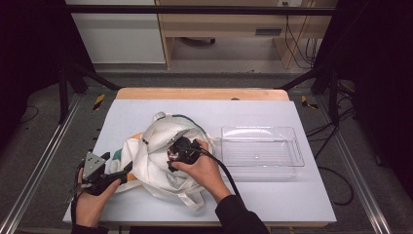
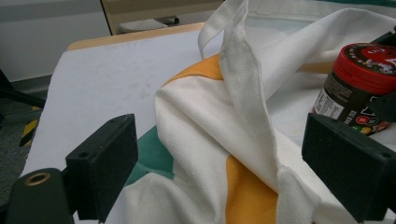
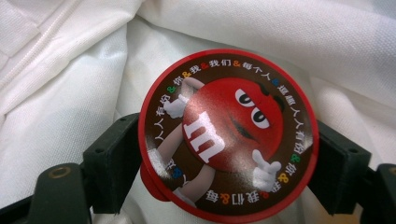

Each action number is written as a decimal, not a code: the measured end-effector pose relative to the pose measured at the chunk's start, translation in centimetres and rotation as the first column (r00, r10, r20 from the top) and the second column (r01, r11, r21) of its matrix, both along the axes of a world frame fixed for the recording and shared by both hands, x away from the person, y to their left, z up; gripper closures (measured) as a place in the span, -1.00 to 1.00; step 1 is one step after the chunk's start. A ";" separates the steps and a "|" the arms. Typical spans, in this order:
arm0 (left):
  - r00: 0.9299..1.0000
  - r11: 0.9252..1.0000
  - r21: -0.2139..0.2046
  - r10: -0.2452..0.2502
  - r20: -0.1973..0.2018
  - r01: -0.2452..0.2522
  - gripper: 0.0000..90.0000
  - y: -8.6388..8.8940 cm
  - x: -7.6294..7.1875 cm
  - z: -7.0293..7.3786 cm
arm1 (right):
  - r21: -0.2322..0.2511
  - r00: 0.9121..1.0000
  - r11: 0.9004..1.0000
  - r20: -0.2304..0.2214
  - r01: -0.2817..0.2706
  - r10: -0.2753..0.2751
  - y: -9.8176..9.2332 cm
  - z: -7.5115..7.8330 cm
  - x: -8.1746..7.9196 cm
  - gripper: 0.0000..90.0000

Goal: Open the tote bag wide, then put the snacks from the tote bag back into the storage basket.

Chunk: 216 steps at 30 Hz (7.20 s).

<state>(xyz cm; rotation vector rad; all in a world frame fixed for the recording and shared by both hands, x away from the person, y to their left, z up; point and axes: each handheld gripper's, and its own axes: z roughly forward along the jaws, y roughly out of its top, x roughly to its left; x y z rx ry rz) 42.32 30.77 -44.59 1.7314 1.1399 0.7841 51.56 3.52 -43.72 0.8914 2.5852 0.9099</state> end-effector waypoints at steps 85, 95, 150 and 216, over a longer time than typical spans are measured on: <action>0.999 0.999 0.002 0.035 -0.004 -0.035 -0.77 0.4 0.3 -0.2 | 0.128 0.995 0.990 0.087 -0.066 0.055 -8.4 12.0 -1.7 -0.42; 0.999 0.998 0.040 0.040 0.008 -0.041 -0.77 0.1 0.3 -0.2 | 0.124 0.990 0.984 0.083 -0.126 0.116 -10.5 13.0 -0.5 -0.42; 0.997 0.993 0.099 0.068 0.026 -0.070 -0.81 -0.3 -0.1 -0.3 | 0.042 0.994 0.994 0.037 -0.106 0.104 -20.8 10.2 2.5 -0.42; 0.997 0.992 0.098 0.070 0.032 -0.073 -0.80 0.0 -0.2 -0.1 | -0.041 0.989 0.988 -0.003 -0.149 0.149 -18.5 6.4 5.2 -0.42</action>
